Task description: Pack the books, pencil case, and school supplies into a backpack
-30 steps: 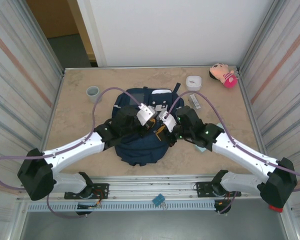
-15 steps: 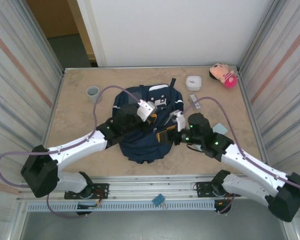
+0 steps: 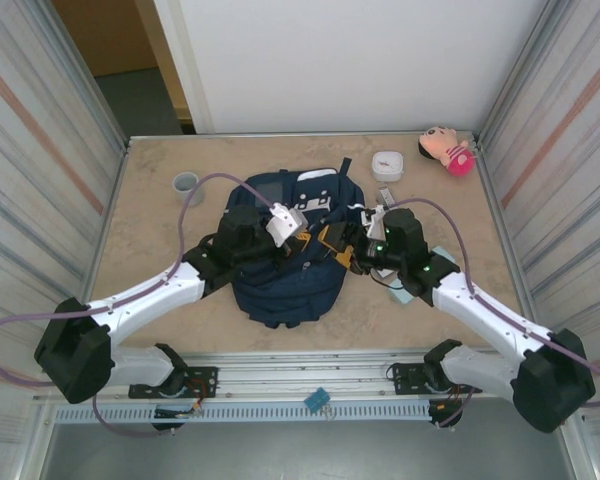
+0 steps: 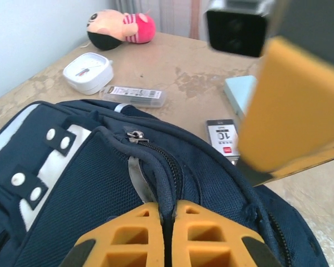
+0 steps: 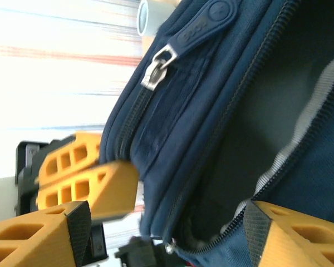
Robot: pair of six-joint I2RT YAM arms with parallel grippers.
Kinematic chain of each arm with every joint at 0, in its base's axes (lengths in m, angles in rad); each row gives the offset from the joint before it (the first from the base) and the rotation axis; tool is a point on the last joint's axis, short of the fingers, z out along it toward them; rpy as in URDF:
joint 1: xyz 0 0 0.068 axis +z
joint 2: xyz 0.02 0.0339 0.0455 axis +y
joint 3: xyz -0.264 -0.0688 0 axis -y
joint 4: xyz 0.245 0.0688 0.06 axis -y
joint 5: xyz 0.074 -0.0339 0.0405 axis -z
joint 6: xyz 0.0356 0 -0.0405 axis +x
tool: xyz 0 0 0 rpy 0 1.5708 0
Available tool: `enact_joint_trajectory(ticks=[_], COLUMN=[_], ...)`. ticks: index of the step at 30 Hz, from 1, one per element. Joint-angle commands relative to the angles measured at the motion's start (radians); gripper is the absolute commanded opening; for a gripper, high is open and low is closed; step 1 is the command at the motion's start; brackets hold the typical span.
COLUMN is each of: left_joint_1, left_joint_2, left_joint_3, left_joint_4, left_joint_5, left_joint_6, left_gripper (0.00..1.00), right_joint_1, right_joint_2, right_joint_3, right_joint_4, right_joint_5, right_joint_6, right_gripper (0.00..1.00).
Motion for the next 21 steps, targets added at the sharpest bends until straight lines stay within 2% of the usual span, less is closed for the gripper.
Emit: enact_joint_trajectory(ticks=[1, 8, 10, 13, 15, 17, 21], left_joint_1=[0.001, -0.001, -0.003, -0.023, -0.051, -0.081, -0.106], left_joint_2=[-0.055, -0.067, -0.068, -0.084, -0.109, -0.138, -0.196], left_joint_3=[0.023, 0.030, 0.038, 0.046, 0.062, 0.077, 0.107], left_joint_4=[0.094, 0.035, 0.005, -0.047, -0.110, -0.167, -0.345], left_joint_5=[0.140, 0.153, 0.157, 0.136, 0.055, -0.080, -0.231], left_joint_6=[0.059, 0.082, 0.080, 0.067, 0.016, -0.089, -0.297], left_gripper=[0.00, 0.02, 0.07, 0.21, 0.33, 0.39, 0.48], right_joint_1=[-0.012, -0.016, -0.016, -0.015, -0.013, -0.011, -0.003], right_joint_2=[0.028, 0.130, 0.144, 0.157, 0.159, 0.164, 0.169], right_joint_3=[0.020, 0.036, 0.034, 0.038, 0.037, 0.036, 0.034], right_joint_4=[0.139, 0.267, 0.282, 0.287, 0.287, 0.285, 0.274], right_joint_5=[-0.027, -0.021, -0.006, 0.005, 0.010, 0.012, 0.027], right_joint_6=[0.113, 0.210, 0.221, 0.221, 0.222, 0.220, 0.221], right_gripper=[0.74, 0.75, 0.74, 0.70, 0.66, 0.62, 0.49])
